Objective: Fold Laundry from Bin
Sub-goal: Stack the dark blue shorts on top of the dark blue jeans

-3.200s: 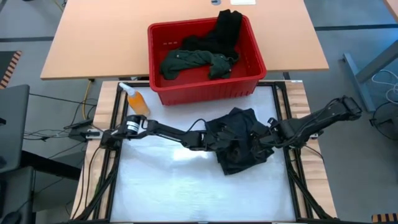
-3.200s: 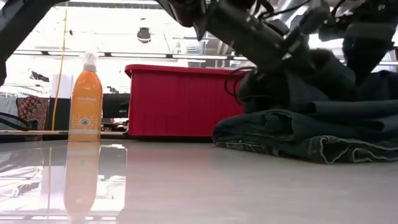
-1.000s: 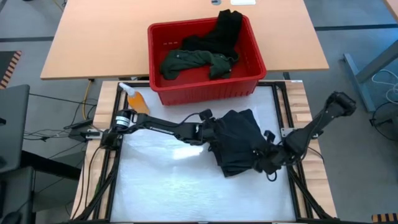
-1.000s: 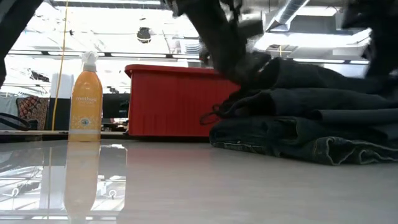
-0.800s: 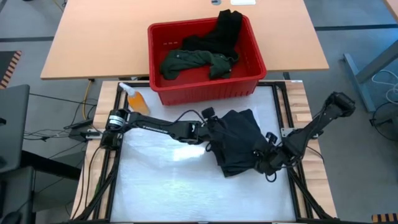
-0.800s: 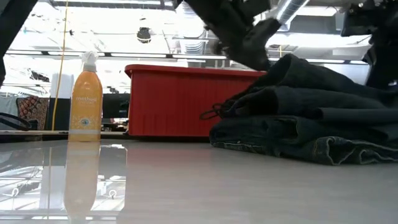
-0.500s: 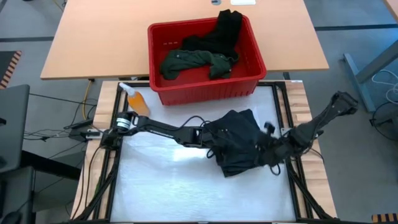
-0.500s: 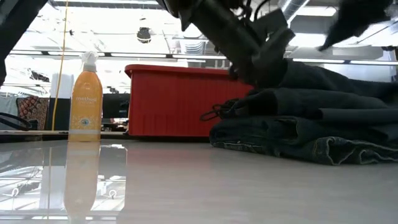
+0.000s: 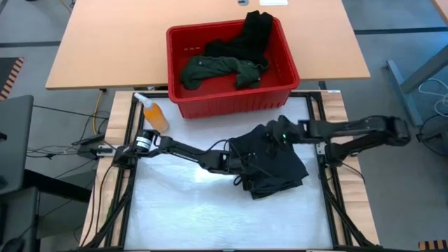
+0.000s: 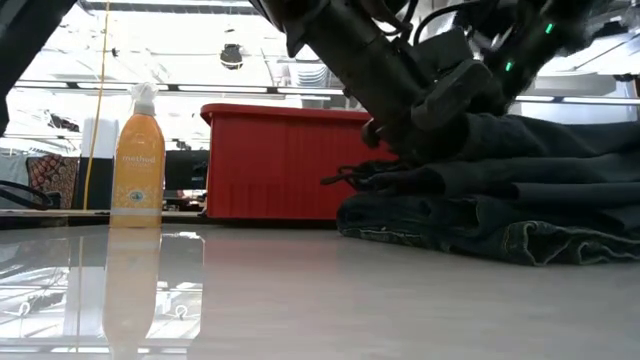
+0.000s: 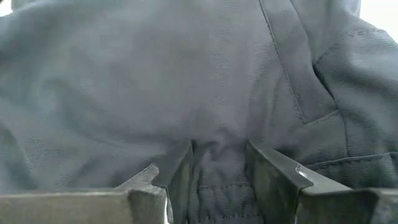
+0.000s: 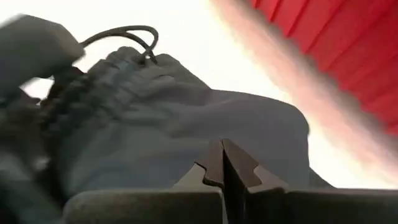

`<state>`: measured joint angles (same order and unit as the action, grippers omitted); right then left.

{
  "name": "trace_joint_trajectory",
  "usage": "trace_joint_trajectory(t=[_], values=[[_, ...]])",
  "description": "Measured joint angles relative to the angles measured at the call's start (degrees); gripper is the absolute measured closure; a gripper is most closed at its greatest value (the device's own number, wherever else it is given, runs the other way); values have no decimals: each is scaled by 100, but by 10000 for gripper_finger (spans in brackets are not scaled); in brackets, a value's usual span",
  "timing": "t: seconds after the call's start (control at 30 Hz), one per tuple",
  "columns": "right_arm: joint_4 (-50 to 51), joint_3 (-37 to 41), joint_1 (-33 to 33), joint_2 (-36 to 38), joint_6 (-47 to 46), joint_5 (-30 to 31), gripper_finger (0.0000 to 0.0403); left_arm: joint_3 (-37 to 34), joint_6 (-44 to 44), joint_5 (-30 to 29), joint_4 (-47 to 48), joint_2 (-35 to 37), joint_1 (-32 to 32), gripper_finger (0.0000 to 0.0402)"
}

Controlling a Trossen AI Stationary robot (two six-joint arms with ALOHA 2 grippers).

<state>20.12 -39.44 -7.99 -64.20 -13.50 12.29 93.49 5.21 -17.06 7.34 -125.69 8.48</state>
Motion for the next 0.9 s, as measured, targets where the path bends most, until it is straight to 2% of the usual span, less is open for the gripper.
trace_joint_trajectory(t=[0.1, 0.17, 0.3, 0.57, 0.77, 0.9], values=[[-414, 308, -566, -241, 136, -800, 387, 0, 0, -141, 26, 0, 32, 262], [-377, 425, -829, -378, 103, -925, 387, 0, 2, -155, 50, 0, 29, 262], [43, 457, -1086, -483, -200, -455, 387, 0, 52, -271, 61, 0, 11, 262], [423, 363, -998, -254, -472, 581, 387, 0, 96, -465, 61, -2, -72, 262], [1036, -219, -850, 209, -396, 825, 387, -8, -45, -780, 72, 71, -99, 262], [1584, -648, -734, 538, -251, 825, 387, -17, -401, -618, -106, 461, -111, 262]])
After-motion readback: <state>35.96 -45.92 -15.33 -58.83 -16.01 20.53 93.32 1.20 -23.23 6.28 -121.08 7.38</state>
